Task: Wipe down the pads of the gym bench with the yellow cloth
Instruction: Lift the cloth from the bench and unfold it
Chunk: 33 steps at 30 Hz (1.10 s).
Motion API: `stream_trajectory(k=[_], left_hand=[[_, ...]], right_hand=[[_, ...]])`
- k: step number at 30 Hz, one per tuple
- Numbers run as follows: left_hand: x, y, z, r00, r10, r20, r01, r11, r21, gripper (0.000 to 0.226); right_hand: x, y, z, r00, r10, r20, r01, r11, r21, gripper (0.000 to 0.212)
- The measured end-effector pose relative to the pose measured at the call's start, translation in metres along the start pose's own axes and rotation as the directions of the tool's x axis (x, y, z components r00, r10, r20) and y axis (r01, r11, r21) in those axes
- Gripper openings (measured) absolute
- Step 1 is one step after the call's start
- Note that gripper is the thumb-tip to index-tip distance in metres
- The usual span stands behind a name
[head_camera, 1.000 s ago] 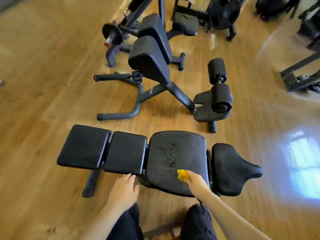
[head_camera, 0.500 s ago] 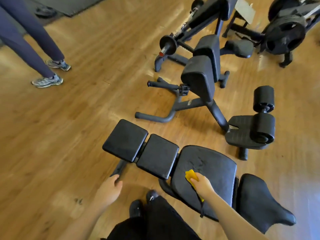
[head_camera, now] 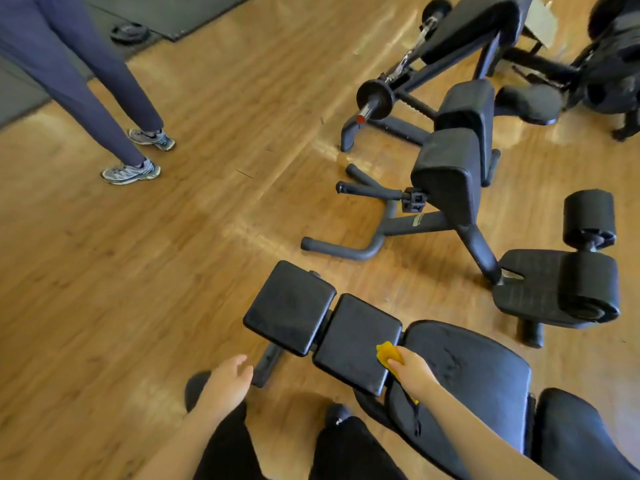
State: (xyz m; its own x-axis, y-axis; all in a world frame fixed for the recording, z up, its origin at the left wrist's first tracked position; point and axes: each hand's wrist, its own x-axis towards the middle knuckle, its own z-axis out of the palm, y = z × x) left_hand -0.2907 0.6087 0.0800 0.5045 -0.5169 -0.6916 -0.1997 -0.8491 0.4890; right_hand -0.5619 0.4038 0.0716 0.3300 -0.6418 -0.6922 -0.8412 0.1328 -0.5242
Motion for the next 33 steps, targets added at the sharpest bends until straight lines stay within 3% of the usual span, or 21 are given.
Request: stream_trajectory(k=[6,10,14,17,21,25,29,33], left_hand=[[0.073,-0.038,-0.094,0.989,0.025,0.144,-0.041,0.993,0.114,0.045],[0.115,-0.062,-0.185,0.974,0.042,0.223,-0.108,0.951,0.29,0.046],[0.161,-0.069,-0.269,0.97,0.051,0.236,-0.141,0.914,0.38,0.042],[0.193,-0.066,-0.297,0.974,0.022,0.226,-0.11,0.917,0.383,0.041],[0.232,-0.041,-0.305,0.98,0.007,0.198,-0.059,0.964,0.26,0.033],[0.266,-0.002,-0.316,0.97,-0.003,0.243,-0.064,0.961,0.267,0.034],[0.314,0.047,-0.34,0.96,0.087,0.267,-0.169,0.939,0.3,0.037],[0.355,0.117,-0.365,0.948,0.121,0.295,-0.224,0.911,0.346,0.039]], right_hand=[[0.017,-0.064,0.07,0.985,0.132,-0.115,-0.139,0.989,-0.052,0.027],[0.017,-0.14,0.119,0.965,0.146,-0.218,-0.132,0.988,0.077,0.018],[0.016,-0.202,0.15,0.933,0.2,-0.298,-0.144,0.969,0.2,0.024],[0.02,-0.223,0.157,0.913,0.25,-0.322,-0.17,0.952,0.256,0.027],[0.041,-0.229,0.158,0.883,0.319,-0.345,-0.223,0.931,0.29,0.029],[0.079,-0.238,0.16,0.859,0.411,-0.305,-0.316,0.895,0.315,0.027],[0.152,-0.263,0.134,0.905,0.37,-0.211,-0.324,0.919,0.225,0.03],[0.206,-0.307,0.078,0.894,0.369,-0.253,-0.319,0.922,0.218,0.029]])
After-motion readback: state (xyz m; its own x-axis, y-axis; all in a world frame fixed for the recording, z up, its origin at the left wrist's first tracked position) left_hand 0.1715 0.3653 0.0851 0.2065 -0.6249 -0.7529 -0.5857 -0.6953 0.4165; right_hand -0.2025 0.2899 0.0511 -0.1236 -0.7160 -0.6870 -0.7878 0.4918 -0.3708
